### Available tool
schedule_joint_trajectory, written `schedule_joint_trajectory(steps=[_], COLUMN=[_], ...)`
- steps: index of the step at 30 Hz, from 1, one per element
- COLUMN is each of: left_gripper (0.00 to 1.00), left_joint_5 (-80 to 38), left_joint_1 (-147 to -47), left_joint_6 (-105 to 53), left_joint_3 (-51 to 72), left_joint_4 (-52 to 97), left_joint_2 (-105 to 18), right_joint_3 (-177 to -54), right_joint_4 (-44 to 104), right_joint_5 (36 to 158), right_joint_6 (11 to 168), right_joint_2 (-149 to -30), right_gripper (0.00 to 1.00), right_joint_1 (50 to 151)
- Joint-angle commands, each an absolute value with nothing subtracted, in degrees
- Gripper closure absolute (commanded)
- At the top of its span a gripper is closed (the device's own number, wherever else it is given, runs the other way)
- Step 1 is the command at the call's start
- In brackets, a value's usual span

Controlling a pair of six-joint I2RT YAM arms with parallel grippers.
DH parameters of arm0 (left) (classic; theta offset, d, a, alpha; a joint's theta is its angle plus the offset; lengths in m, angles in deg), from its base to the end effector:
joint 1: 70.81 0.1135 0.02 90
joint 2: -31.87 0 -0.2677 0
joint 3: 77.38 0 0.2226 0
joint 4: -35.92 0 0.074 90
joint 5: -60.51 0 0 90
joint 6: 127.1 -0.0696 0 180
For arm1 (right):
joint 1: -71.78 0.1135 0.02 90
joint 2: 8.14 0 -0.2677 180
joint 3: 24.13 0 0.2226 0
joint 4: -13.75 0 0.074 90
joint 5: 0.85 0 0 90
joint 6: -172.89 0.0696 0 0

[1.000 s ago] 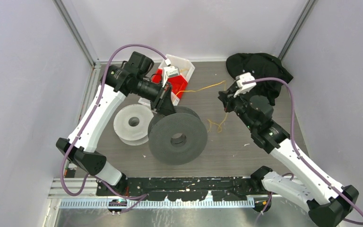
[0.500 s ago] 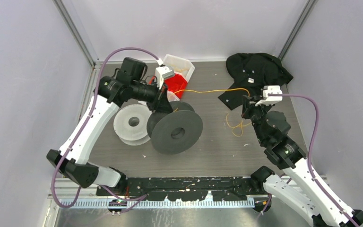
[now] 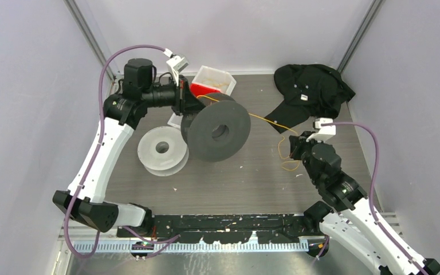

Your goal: Wrap the cables

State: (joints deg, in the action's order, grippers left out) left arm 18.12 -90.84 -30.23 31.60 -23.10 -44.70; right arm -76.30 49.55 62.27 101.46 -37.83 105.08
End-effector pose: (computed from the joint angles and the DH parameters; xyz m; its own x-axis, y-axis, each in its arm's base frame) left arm 0.2209 -0.1352 0.4390 -0.5196 0.1036 -0.8481 0.7949 0.4226 -0.4354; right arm 0.1222 0.0426 0.2999 -0.2214 0.1944 -0.9556 -0.0543 0.9759 0.2112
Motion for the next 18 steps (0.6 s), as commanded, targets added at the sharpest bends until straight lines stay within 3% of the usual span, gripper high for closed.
schedule_joint_trajectory(steps=[1, 10, 18], left_gripper=[1.0, 1.0, 1.0], left_joint_5=[18.32, -9.26, -22.91], left_joint_1=[-89.53, -89.58, -90.08], left_joint_6=[-16.53, 0.33, 11.08], left_joint_3=[29.76, 20.7, 13.65], left_joint_4=[-4.21, 13.59, 25.38], left_joint_2=[-42.48, -39.67, -38.1], right_joint_3=[-75.3, -75.96, -78.73], right_joint_4=[47.69, 39.8, 34.49], right_joint_5=[68.31, 69.7, 68.92], right_joint_6=[109.11, 112.53, 111.48], right_joint_2=[-42.03, -54.0, -63.21], right_gripper=[0.99, 0.99, 0.99], right_joint_1=[105.32, 112.75, 120.58])
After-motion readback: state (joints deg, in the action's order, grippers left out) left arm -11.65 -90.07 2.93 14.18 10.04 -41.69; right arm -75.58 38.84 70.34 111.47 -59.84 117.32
